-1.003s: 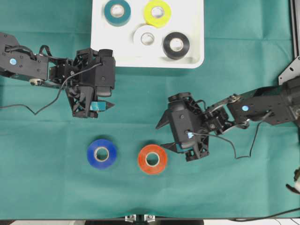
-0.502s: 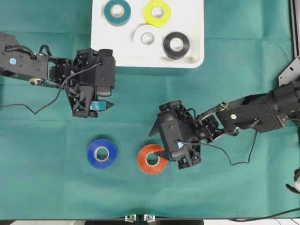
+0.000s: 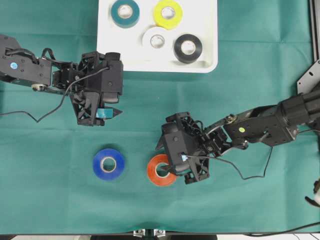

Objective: Put the tape alternately from left to right into the white case.
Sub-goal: 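Close the right gripper inside the orange roll and lift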

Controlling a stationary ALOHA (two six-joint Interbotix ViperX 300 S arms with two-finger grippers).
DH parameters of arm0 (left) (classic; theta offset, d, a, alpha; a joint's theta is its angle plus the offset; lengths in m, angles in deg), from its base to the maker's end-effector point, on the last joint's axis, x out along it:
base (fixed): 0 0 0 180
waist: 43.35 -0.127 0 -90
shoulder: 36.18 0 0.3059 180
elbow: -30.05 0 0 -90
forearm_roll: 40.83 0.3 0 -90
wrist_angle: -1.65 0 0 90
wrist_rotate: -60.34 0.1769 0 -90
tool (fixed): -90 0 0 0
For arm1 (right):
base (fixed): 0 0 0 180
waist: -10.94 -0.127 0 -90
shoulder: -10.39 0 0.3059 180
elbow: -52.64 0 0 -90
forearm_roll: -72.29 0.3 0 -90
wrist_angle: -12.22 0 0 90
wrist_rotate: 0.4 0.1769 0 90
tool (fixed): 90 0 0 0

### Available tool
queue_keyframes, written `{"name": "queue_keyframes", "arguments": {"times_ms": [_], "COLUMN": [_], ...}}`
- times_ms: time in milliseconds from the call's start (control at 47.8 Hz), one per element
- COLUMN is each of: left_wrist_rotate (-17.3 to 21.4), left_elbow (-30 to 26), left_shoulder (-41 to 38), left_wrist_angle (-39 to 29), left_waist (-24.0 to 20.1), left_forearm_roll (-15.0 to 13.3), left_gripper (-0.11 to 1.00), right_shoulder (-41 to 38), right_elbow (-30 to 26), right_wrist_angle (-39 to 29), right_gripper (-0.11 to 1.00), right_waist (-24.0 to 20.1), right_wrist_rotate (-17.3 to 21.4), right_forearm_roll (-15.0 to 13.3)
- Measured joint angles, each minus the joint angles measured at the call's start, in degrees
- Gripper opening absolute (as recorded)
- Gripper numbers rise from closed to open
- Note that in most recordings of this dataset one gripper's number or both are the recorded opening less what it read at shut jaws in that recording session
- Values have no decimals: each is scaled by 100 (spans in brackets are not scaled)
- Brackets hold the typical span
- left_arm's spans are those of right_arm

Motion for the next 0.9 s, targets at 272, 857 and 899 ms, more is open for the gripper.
{"name": "queue_keyframes", "arguments": {"times_ms": [272,857,899], "left_wrist_rotate": [0,0,0], "left_elbow": [0,44,44], "left_shoulder": [0,-9,0], "left_wrist_angle": [9,0,0], "left_waist": [0,0,0], "left_forearm_roll": [9,9,0], "left_gripper": [85,85,86], "right_shoulder": [-272,-387,-360], "right_elbow": [-272,-457,-439], "right_wrist_angle": [-343,-589,-624], "right_gripper": [69,31,31], "right_waist": [-18,-62,-62], "right_wrist_rotate": [18,26,26], "right_forearm_roll": [0,0,0]}}
